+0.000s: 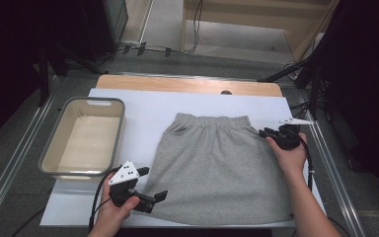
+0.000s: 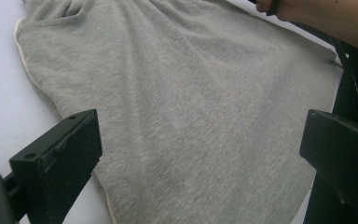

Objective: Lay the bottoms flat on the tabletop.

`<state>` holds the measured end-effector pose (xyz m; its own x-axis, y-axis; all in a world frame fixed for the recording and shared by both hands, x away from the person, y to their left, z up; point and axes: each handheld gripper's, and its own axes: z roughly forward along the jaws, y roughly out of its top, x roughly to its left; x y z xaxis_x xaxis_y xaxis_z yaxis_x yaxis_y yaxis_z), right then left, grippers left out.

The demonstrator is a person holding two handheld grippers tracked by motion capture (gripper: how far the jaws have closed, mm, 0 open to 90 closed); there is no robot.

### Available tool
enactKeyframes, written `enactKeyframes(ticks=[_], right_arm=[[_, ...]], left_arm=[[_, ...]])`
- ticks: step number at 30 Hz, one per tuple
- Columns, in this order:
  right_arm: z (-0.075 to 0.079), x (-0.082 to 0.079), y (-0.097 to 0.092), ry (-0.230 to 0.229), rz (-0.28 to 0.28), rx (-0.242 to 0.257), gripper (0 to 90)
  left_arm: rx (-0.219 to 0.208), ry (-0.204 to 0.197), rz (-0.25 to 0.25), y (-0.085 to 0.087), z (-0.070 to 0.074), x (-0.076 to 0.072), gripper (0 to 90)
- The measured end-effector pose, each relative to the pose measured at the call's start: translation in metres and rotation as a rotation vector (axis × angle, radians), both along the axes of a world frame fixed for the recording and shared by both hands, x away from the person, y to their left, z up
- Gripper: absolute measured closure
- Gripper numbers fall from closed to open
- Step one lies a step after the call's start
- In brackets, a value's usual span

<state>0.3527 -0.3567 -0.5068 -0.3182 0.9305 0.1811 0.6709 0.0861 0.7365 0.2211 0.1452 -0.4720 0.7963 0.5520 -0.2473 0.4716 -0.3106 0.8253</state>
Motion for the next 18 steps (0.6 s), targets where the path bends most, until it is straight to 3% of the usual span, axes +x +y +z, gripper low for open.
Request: enactKeyframes(ticks=[3, 5, 7, 9, 13, 18], right_arm=[[-0.004, 0.013, 0.009, 0.026, 0.011, -0.003, 64.8], [-0.009, 0.020, 0.014, 0.051, 0.013, -0.035, 66.2], [-0.013, 0.024, 0.014, 0.058, -0.015, -0.092, 68.6], [-0.013, 0.023, 0.012, 0.048, -0.045, -0.077, 66.4], [-0.006, 0.013, 0.015, 0.002, -0.044, -0.063, 48.4], [0.008, -0.011, 0.017, -0.046, 0.004, 0.006, 26.4]], left_arm=[[-0.006, -0.004, 0.002, 0.001, 0.002, 0.000, 0.0], [-0.006, -0.007, 0.001, 0.001, 0.003, 0.001, 0.0], [-0.004, -0.008, 0.002, 0.001, 0.005, 0.002, 0.0], [-0.002, -0.011, 0.001, 0.002, 0.006, 0.003, 0.0], [-0.006, -0.024, 0.000, -0.001, 0.011, 0.008, 0.0], [-0.022, -0.048, -0.009, -0.007, 0.020, 0.015, 0.0]])
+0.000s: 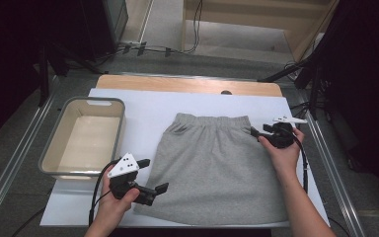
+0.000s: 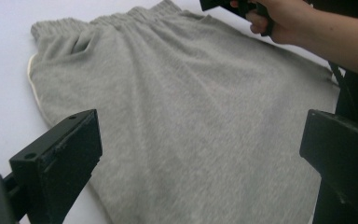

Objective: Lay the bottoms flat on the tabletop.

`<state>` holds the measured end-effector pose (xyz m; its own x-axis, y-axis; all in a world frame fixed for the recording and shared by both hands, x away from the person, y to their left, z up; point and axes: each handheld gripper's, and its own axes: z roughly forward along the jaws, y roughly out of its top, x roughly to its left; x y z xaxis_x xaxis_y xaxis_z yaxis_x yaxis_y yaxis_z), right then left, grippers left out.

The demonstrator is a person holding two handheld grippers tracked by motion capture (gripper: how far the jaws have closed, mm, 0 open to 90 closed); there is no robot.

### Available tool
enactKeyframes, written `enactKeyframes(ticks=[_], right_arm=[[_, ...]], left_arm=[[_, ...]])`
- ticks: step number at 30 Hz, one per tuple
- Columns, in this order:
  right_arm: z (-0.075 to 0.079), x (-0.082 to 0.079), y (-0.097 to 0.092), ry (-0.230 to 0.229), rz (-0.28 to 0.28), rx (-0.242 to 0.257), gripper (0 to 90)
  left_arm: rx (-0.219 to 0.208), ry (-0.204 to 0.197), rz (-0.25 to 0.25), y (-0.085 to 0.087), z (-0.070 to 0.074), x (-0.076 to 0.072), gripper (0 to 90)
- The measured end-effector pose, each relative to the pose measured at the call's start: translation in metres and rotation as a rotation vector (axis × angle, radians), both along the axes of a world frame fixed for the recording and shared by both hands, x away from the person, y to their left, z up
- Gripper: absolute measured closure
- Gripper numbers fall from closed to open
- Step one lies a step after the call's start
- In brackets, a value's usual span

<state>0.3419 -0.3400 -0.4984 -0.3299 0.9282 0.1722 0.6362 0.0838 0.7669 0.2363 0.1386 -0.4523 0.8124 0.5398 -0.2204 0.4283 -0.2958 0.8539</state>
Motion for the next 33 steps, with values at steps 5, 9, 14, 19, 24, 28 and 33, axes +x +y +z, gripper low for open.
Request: enactKeyframes(ticks=[5, 9, 14, 19, 24, 28, 33], right_arm=[[0.010, -0.030, 0.002, -0.029, 0.040, 0.030, 12.5], [0.012, -0.057, 0.005, -0.027, 0.097, 0.028, 0.0], [0.014, -0.091, 0.008, -0.069, 0.101, 0.063, 0.0], [0.013, -0.124, 0.015, -0.106, 0.097, 0.032, 0.0], [0.013, -0.157, 0.019, -0.117, 0.097, 0.045, 0.0], [0.011, -0.178, 0.024, -0.122, 0.106, 0.053, 0.0], [0.004, -0.192, 0.029, -0.110, 0.121, 0.035, 0.0]], left_arm=[[-0.009, -0.013, -0.009, -0.007, 0.006, 0.007, 0.0], [-0.019, -0.020, -0.021, -0.010, 0.009, 0.012, 0.0], [-0.038, -0.018, -0.034, -0.013, 0.011, 0.017, 0.0], [-0.049, -0.029, -0.048, -0.014, 0.013, 0.019, 0.0], [-0.056, -0.023, -0.048, -0.016, 0.015, 0.026, 0.0], [-0.060, -0.024, -0.054, -0.019, 0.018, 0.035, 0.0], [-0.070, -0.027, -0.061, -0.025, 0.023, 0.042, 0.0]])
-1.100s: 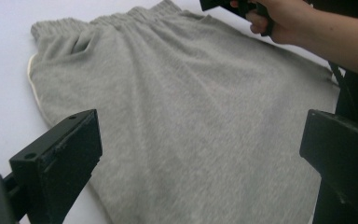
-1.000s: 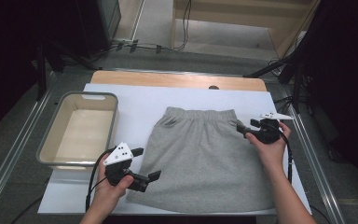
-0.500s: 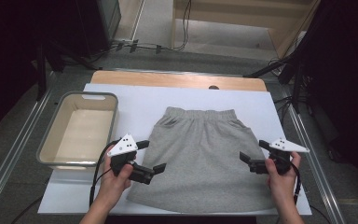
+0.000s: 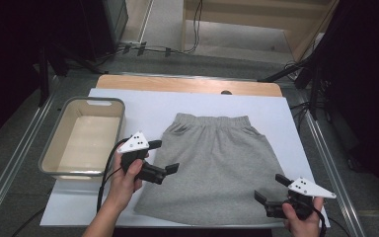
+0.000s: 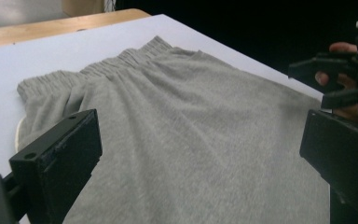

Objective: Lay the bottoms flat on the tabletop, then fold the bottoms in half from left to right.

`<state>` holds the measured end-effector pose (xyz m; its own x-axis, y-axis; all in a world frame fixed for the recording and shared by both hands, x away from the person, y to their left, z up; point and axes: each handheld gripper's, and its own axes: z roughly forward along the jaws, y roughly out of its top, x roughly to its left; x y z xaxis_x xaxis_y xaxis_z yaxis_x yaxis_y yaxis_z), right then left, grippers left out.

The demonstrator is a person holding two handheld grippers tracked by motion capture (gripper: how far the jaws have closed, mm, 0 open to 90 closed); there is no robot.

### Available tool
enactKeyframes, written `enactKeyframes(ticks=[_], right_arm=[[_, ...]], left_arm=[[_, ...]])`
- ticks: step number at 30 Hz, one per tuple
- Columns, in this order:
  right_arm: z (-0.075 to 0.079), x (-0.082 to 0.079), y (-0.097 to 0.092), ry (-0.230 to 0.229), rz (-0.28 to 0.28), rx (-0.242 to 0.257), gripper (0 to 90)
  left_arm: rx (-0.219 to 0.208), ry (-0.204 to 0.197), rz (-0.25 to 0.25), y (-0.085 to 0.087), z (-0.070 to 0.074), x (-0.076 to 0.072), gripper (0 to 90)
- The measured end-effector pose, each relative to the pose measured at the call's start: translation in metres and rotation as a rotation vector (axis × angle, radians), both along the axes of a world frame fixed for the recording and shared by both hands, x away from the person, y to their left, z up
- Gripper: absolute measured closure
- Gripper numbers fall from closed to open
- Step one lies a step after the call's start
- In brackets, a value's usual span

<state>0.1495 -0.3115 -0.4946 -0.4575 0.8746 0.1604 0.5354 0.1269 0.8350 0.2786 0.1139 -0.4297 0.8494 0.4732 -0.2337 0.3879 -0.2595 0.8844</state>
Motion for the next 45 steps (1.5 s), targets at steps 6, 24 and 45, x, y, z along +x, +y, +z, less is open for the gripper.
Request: enactKeyframes(ticks=[6, 24, 45], right_arm=[[-0.004, -0.010, 0.005, 0.011, 0.022, 0.017, 0.0], [-0.006, -0.017, 0.022, 0.015, 0.121, 0.044, 0.0], [-0.004, -0.018, 0.029, 0.001, 0.147, 0.032, 0.0]], left_arm=[[0.008, -0.001, 0.005, -0.007, 0.003, 0.008, 0.0], [0.015, 0.019, 0.033, -0.025, 0.004, 0.049, 0.0], [0.064, 0.064, 0.122, -0.047, -0.009, 0.118, 3.5]])
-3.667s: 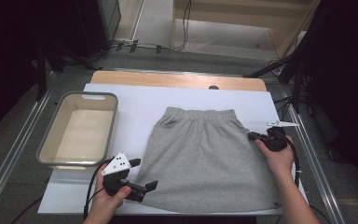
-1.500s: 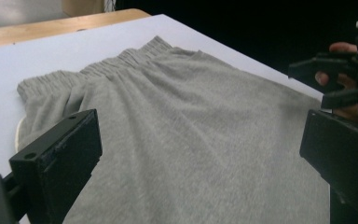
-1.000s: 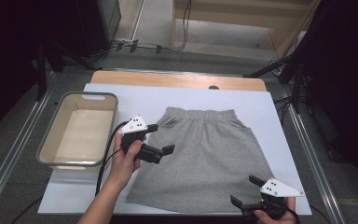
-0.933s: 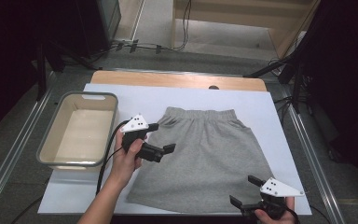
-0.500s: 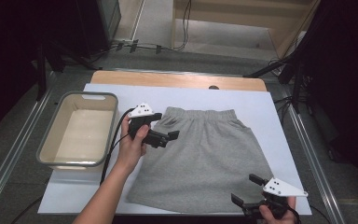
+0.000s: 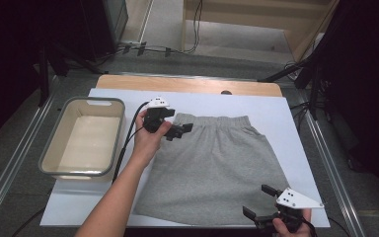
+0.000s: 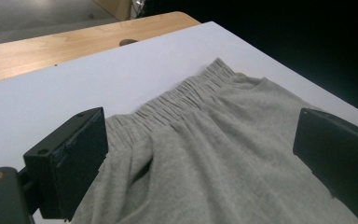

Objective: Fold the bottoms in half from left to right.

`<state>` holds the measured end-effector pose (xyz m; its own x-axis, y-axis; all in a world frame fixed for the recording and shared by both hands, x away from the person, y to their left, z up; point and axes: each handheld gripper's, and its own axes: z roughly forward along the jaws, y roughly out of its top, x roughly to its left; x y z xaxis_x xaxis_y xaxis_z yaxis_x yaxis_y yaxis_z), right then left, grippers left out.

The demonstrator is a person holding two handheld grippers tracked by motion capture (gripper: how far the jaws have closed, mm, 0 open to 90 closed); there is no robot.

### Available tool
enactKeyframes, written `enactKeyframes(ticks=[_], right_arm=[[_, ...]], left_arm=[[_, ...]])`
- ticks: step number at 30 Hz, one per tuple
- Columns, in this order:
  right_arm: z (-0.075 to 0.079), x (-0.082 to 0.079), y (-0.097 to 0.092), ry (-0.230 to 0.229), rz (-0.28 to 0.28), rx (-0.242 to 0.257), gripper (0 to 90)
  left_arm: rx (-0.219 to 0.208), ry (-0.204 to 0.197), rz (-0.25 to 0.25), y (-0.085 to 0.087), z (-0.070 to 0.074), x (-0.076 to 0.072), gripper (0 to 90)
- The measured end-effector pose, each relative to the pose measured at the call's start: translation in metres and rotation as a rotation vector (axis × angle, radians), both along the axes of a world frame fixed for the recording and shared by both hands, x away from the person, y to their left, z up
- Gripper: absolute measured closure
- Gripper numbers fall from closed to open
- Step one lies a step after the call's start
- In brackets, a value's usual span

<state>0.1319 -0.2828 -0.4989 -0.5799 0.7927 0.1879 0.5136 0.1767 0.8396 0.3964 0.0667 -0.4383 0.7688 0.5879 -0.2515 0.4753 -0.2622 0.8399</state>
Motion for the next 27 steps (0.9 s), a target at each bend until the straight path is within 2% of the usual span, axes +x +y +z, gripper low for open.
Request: enactKeyframes(ticks=[3, 9, 18, 24, 27], right_arm=[[0.000, 0.000, 0.001, 0.002, 0.005, -0.003, 0.0], [-0.001, 0.000, -0.001, 0.005, 0.003, -0.003, 0.0], [-0.002, 0.002, 0.000, 0.006, 0.003, -0.008, 0.0], [-0.002, 0.002, 0.001, 0.006, 0.010, -0.016, 0.0], [-0.002, 0.002, 0.002, 0.006, 0.011, -0.014, 0.0]], left_arm=[[0.052, 0.015, 0.028, -0.004, -0.005, 0.009, 9.7], [0.116, 0.059, 0.072, -0.006, -0.018, 0.029, 20.4], [0.160, 0.126, 0.129, -0.007, -0.040, 0.055, 32.7], [0.180, 0.140, 0.156, -0.010, -0.049, 0.058, 36.9], [0.214, 0.163, 0.171, -0.009, -0.054, 0.060, 38.3]])
